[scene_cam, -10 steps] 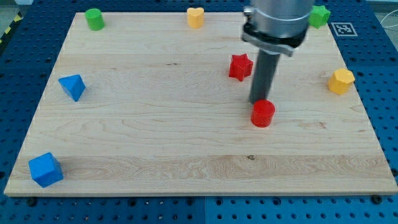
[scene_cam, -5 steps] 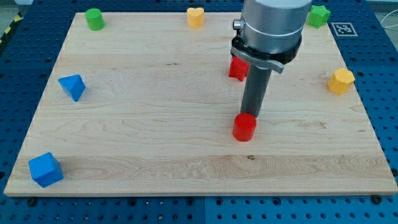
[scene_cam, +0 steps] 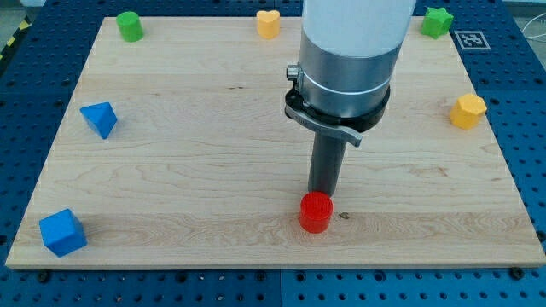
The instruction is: Slide the red circle to the bottom center
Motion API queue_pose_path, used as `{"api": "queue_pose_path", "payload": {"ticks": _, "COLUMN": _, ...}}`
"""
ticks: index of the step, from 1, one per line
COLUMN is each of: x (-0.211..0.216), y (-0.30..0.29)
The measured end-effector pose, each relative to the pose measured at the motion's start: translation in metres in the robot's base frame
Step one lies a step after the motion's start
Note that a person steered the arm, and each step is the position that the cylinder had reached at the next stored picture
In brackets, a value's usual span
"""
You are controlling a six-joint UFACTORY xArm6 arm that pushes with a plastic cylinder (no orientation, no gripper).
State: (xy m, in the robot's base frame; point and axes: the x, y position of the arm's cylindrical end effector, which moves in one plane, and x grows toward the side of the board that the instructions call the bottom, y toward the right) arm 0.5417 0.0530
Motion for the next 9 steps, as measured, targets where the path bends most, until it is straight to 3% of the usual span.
{"api": "queue_pose_path", "payload": {"ticks": 4, "x": 0.020, "y": 0.003}}
{"api": "queue_pose_path", "payload": {"ticks": 6, "x": 0.056, "y": 0.028}}
{"api": "queue_pose_path", "payload": {"ticks": 9, "x": 0.062, "y": -0.010}}
